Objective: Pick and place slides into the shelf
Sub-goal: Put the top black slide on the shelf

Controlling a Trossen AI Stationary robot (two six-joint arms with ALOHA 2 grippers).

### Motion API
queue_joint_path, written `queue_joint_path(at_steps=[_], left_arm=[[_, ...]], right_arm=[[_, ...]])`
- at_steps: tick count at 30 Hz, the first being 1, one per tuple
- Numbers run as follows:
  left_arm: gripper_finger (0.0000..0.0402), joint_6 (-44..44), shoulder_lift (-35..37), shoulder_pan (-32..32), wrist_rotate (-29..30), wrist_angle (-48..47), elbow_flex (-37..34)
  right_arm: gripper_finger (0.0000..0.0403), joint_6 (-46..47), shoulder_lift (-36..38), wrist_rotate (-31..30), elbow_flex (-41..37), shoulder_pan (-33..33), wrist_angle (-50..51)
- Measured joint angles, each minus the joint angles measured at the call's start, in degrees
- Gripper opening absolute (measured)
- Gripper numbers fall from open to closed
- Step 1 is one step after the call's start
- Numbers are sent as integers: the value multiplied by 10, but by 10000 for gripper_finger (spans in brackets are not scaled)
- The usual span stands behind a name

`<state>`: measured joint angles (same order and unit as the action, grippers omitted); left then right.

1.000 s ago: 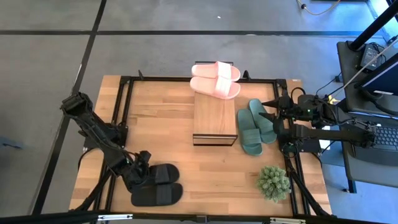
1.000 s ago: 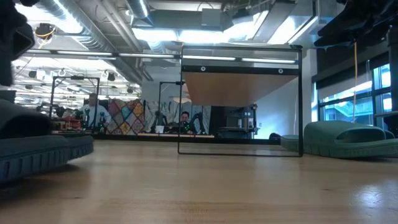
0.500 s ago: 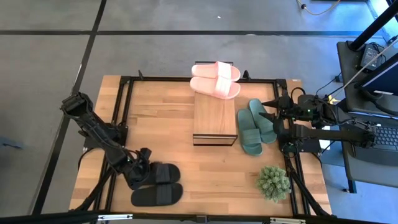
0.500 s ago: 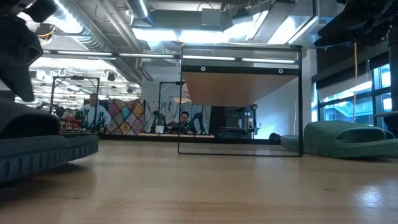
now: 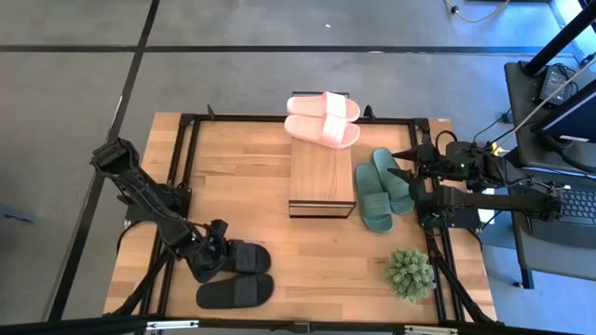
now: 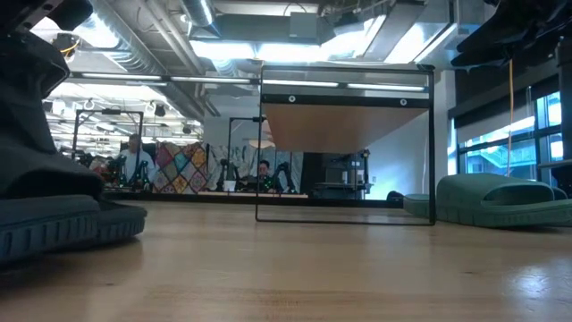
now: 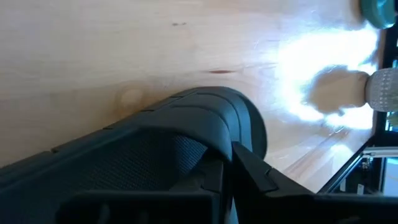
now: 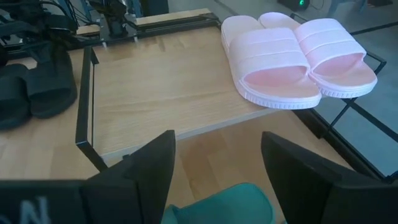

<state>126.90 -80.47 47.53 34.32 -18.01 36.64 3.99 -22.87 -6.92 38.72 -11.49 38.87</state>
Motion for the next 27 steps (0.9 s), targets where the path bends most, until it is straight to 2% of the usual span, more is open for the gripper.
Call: queue_joint_path(at_steps=[6,13,18,22,25,27], left_arm=[[6,-33,30,-2,63,-8,0],[4,-169,133,-26,162,-9,0],[3,-335,224,-72,196,-6,20],[3,-522,277,-124,196,8,65],[2,-660,295,-173,174,46,110],[2,-720,296,-212,134,59,139]], right_arm=[[239,-1,0,0,0,0,0],[239,-2,0,0,0,0,0],[239,-2,0,0,0,0,0],[239,-1,0,0,0,0,0],[239,-1,0,0,0,0,0],[239,-1,0,0,0,0,0]])
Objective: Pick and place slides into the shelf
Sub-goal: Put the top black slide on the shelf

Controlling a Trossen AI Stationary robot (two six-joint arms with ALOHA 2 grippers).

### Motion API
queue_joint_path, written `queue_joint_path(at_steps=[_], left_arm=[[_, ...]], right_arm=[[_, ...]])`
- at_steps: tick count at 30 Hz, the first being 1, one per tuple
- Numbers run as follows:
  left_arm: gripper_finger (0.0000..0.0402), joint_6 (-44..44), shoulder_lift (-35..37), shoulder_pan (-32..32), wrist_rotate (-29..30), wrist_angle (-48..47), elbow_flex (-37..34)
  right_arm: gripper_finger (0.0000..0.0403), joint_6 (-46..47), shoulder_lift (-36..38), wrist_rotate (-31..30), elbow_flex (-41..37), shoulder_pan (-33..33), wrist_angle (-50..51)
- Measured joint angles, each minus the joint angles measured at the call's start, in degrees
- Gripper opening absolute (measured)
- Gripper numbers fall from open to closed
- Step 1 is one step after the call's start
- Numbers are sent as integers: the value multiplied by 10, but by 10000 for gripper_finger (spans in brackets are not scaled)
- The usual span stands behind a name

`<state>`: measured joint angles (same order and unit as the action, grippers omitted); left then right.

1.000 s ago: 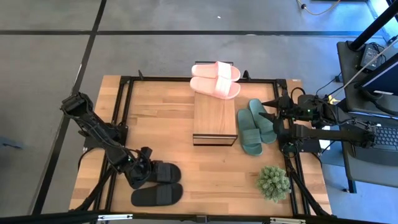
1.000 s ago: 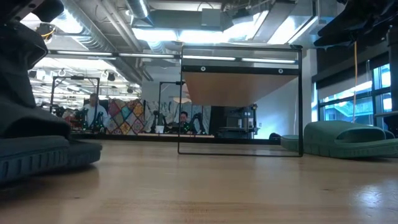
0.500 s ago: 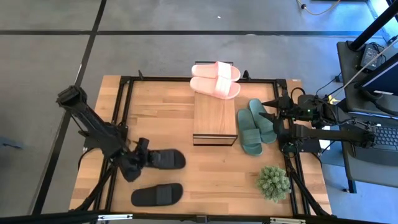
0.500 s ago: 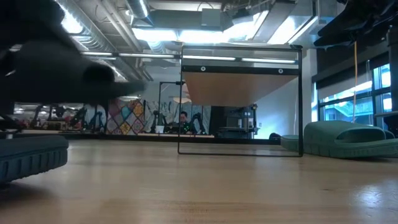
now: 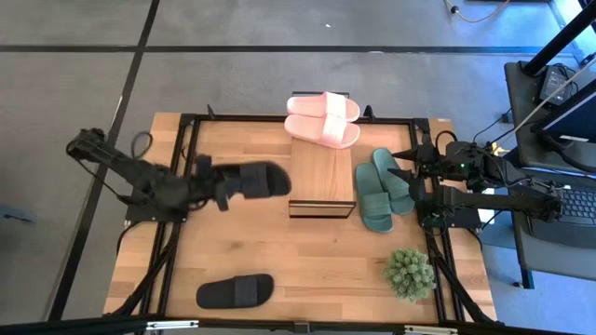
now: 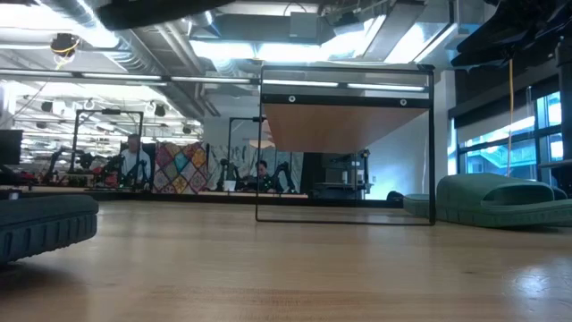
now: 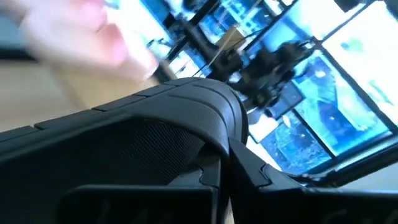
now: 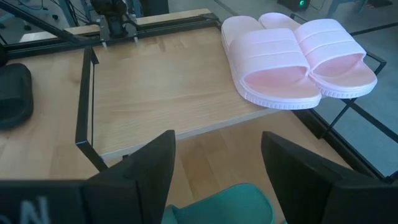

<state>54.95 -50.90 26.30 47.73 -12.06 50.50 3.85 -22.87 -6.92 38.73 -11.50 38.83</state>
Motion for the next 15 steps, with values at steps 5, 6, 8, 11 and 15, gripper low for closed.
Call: queue_joint_path(at_steps=[5,6,8,11,15], left_arm=[[2,-30,-28,-114,-135,-2,50],[2,-30,-38,-137,-163,-3,57],[2,-33,-62,-184,-221,-2,67],[2,-47,-108,-245,-315,16,78],[2,-47,-177,-318,-453,80,98]], right_arm=[[239,-9,0,0,0,0,-30],[239,2,0,0,0,0,-41],[239,31,0,0,0,0,-68],[239,58,-2,1,0,0,-104],[239,62,-10,1,0,0,-119]])
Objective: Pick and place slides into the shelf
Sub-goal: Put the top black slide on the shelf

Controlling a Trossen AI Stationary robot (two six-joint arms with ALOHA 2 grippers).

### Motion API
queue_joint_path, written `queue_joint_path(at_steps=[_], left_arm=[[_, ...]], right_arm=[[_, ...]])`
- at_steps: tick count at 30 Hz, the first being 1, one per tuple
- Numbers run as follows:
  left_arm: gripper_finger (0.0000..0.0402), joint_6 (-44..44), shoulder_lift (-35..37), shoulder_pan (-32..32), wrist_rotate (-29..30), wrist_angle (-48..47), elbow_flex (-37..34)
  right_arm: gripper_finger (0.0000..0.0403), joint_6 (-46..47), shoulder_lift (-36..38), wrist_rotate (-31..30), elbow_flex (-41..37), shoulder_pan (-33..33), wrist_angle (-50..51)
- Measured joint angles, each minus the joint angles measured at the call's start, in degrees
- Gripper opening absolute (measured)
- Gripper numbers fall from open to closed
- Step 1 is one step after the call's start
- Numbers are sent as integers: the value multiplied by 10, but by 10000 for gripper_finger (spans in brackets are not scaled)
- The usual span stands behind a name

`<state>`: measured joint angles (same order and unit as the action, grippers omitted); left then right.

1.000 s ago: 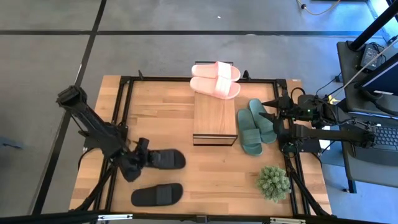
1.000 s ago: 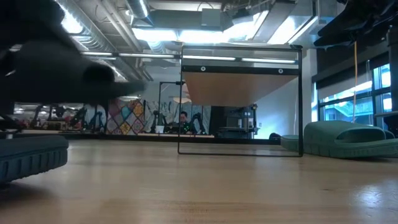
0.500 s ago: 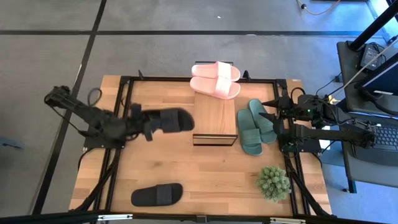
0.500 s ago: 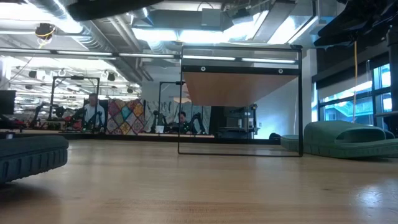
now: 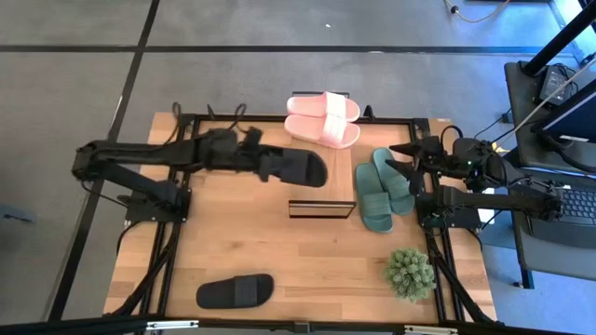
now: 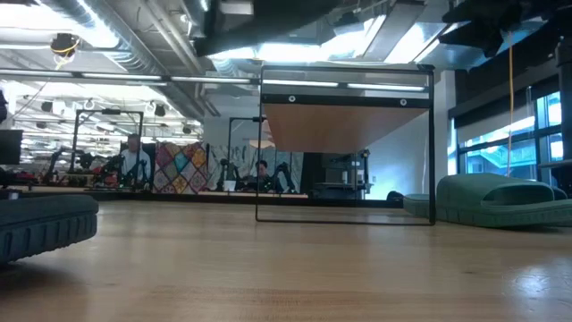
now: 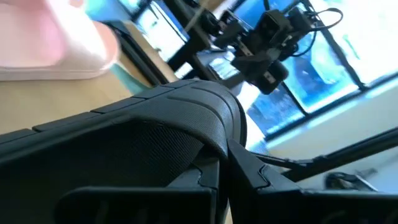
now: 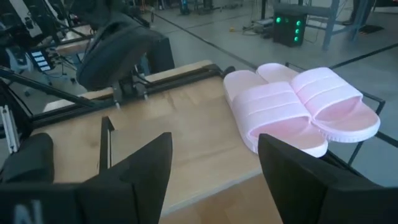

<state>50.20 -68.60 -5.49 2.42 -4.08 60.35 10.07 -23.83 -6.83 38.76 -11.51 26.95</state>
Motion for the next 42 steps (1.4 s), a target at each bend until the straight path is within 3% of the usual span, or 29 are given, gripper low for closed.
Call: queue_joint_path(at_steps=[4,8,15,23,30,42], left_arm=[[2,2,-71,-53,-87,11,39],[2,2,-130,-82,-148,10,85],[2,-16,-209,-95,-200,5,178],[2,-72,-249,-98,-199,-39,247],[2,-99,-249,-98,-168,-67,248],[2,-115,-249,-98,-164,-64,248]], right_arm=[[239,16,-4,0,0,0,0],[239,103,-11,-2,0,0,-6],[239,152,-68,3,0,0,-46],[239,166,-133,52,0,0,-151],[239,184,-146,71,0,1,-182],[237,195,-208,103,0,1,-205]])
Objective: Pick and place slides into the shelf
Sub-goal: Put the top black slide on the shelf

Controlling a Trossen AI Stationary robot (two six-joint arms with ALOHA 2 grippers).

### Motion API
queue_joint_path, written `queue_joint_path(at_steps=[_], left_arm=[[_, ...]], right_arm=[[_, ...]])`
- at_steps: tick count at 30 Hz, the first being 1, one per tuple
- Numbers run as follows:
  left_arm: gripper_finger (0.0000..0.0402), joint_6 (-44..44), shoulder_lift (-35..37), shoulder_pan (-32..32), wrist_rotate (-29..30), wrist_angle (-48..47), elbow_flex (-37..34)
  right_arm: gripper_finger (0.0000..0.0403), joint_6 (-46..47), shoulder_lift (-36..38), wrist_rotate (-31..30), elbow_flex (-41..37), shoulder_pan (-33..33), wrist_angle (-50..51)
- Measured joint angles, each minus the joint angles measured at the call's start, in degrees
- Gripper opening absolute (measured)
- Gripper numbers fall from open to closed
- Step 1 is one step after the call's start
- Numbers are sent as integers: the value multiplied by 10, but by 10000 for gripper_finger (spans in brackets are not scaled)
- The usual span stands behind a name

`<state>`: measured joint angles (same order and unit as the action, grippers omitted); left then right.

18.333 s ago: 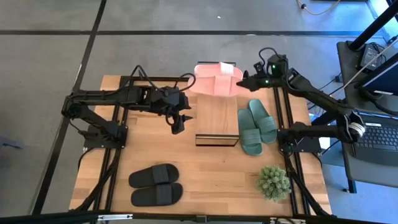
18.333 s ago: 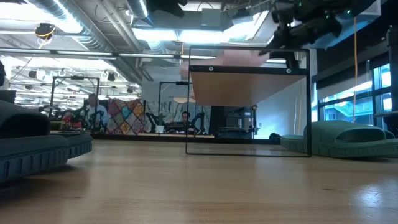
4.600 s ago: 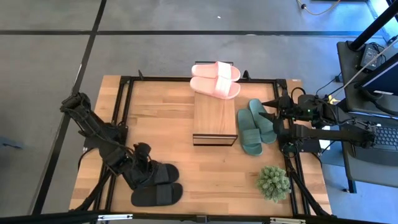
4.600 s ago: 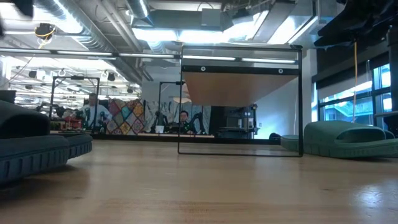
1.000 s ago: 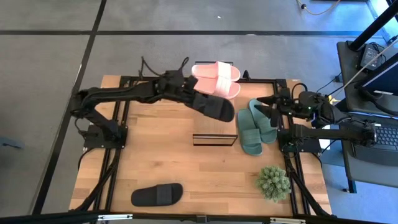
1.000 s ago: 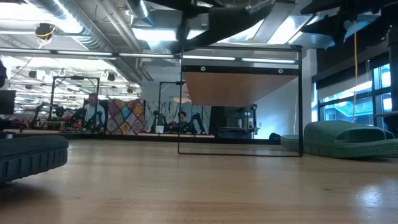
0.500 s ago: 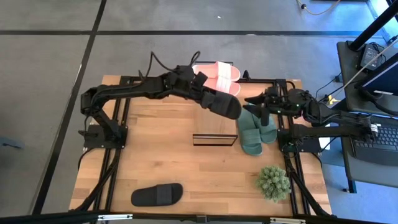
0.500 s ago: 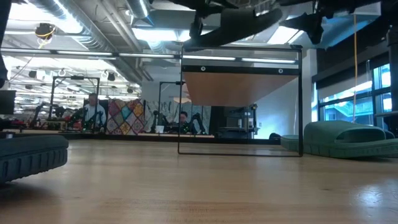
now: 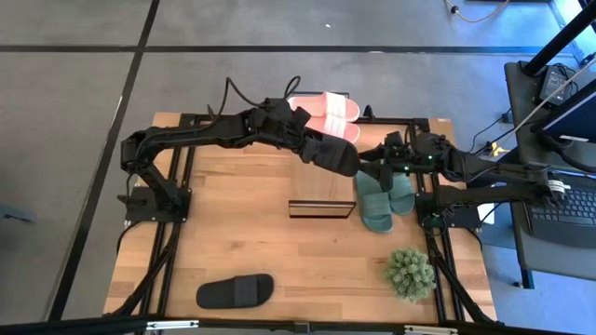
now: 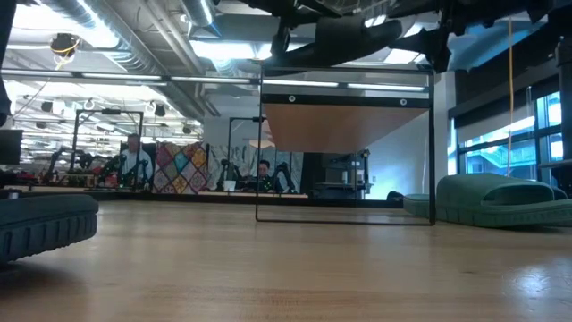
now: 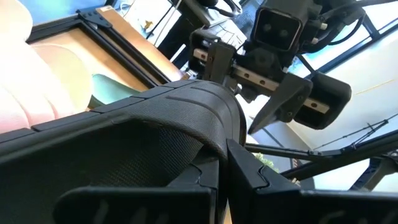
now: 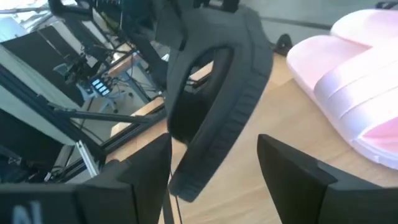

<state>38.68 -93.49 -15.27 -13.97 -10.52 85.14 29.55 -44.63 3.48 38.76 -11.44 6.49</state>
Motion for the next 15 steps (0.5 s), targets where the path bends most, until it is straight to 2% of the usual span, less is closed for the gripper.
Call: queue_joint_path(at_steps=[3,6,15], left_arm=[[2,-3,0,0,0,-2,0],[2,-3,0,0,1,-2,0],[38,-5,2,4,17,-1,0]], right_arm=[[224,-1,-8,7,0,0,0],[194,-8,-11,9,0,0,1],[44,-46,-10,20,0,-1,6]])
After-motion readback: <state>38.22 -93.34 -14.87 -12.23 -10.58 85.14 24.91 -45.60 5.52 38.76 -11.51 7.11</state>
